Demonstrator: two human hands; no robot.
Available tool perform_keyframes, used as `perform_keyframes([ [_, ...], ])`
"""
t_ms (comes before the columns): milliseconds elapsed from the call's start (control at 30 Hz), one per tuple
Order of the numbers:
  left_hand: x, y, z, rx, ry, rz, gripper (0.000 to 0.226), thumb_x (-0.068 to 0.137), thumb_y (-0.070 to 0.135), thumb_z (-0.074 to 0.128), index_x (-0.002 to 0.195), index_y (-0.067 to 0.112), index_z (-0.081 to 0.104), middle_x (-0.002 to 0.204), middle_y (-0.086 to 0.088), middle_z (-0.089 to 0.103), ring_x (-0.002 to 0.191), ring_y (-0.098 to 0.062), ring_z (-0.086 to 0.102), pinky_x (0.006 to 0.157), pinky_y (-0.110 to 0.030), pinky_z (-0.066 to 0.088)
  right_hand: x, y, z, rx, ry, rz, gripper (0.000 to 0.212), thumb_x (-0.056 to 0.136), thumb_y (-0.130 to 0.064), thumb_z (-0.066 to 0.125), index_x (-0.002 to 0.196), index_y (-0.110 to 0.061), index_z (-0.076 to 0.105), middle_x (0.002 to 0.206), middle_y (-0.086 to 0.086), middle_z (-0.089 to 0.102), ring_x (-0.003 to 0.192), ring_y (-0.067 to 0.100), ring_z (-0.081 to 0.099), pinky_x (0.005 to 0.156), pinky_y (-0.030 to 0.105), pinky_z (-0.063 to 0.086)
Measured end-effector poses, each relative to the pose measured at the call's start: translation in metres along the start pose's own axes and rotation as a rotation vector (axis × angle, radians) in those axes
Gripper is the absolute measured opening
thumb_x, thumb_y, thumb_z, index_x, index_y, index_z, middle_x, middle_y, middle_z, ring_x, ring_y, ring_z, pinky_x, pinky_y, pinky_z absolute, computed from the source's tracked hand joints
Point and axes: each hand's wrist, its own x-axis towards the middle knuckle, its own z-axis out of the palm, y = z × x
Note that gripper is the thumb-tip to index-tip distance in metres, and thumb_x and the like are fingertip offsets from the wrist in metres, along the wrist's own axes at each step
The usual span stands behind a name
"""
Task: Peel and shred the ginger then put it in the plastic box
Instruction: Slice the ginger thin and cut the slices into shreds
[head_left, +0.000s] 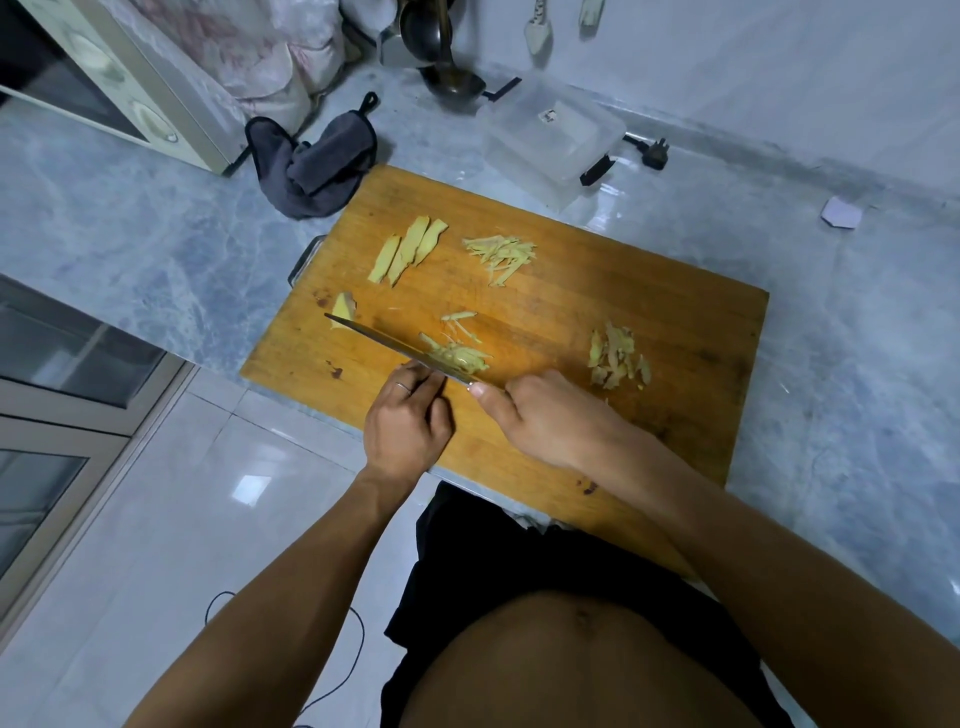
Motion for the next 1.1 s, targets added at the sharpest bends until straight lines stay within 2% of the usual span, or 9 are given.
perform_keyframes([
  [200, -0.001, -0.001, 0.001, 0.002, 0.019, 0.006, 0.028, 0.085, 0.012, 0.048, 0.090, 0.001, 0.074, 0.093, -0.012, 0.066, 0.089, -0.031, 0.063, 0.064, -0.029, 0.048, 0.000, -0.003, -0.005, -0.007, -0.024, 0.000, 0.063, 0.104, -0.057, 0.025, 0.064, -0.012, 0.045, 0.069, 0.009, 0.049, 0.059, 0.026, 0.049, 0.047, 0.032, 0.027],
  [334, 0.000, 0.001, 0.001, 0.009, 0.038, 0.000, 0.025, 0.083, 0.010, 0.050, 0.085, 0.003, 0.073, 0.087, -0.011, 0.064, 0.083, -0.030, 0.062, 0.061, -0.027, 0.043, 0.005, -0.007, -0.001, -0.033, -0.022, 0.018, 0.062, 0.103, -0.059, 0.024, 0.066, -0.014, 0.045, 0.072, 0.009, 0.048, 0.058, 0.025, 0.047, 0.047, 0.032, 0.025],
  [500, -0.001, 0.003, -0.001, 0.032, 0.038, -0.022, 0.026, 0.084, 0.013, 0.047, 0.076, 0.005, 0.071, 0.082, -0.011, 0.061, 0.075, -0.029, 0.057, 0.057, -0.024, 0.030, 0.008, -0.007, 0.009, -0.048, -0.028, 0.031, 0.056, 0.102, -0.061, 0.021, 0.069, -0.020, 0.041, 0.074, 0.006, 0.044, 0.066, 0.028, 0.047, 0.054, 0.034, 0.031],
  [700, -0.002, 0.000, 0.001, 0.014, 0.015, -0.008, 0.029, 0.085, 0.013, 0.047, 0.090, 0.004, 0.074, 0.093, -0.011, 0.065, 0.084, -0.029, 0.062, 0.061, -0.027, 0.044, 0.007, -0.002, 0.008, -0.007, 0.007, 0.016, 0.057, 0.102, -0.060, 0.024, 0.067, -0.019, 0.043, 0.072, 0.006, 0.049, 0.061, 0.023, 0.048, 0.048, 0.033, 0.027],
  [800, -0.001, -0.001, 0.000, 0.004, -0.003, -0.008, 0.032, 0.085, 0.014, 0.046, 0.093, 0.002, 0.075, 0.097, -0.012, 0.067, 0.090, -0.031, 0.064, 0.063, -0.029, 0.049, 0.003, -0.003, 0.004, 0.004, 0.009, 0.017, 0.061, 0.103, -0.058, 0.024, 0.068, -0.015, 0.048, 0.072, 0.008, 0.051, 0.060, 0.021, 0.048, 0.049, 0.033, 0.030],
  [967, -0.002, -0.003, 0.002, 0.001, -0.010, 0.003, 0.031, 0.085, 0.013, 0.049, 0.095, 0.001, 0.075, 0.099, -0.013, 0.068, 0.092, -0.031, 0.066, 0.066, -0.030, 0.052, 0.000, -0.005, 0.000, 0.012, -0.005, 0.016, 0.064, 0.103, -0.058, 0.025, 0.068, -0.011, 0.052, 0.069, 0.010, 0.054, 0.060, 0.025, 0.052, 0.054, 0.035, 0.038],
  [1101, -0.002, -0.002, 0.002, 0.007, -0.004, -0.007, 0.030, 0.085, 0.013, 0.049, 0.094, 0.002, 0.075, 0.098, -0.013, 0.068, 0.091, -0.031, 0.066, 0.064, -0.029, 0.051, 0.002, -0.005, 0.000, 0.006, -0.011, 0.019, 0.065, 0.103, -0.058, 0.025, 0.067, -0.011, 0.050, 0.068, 0.010, 0.053, 0.058, 0.025, 0.051, 0.050, 0.034, 0.035],
])
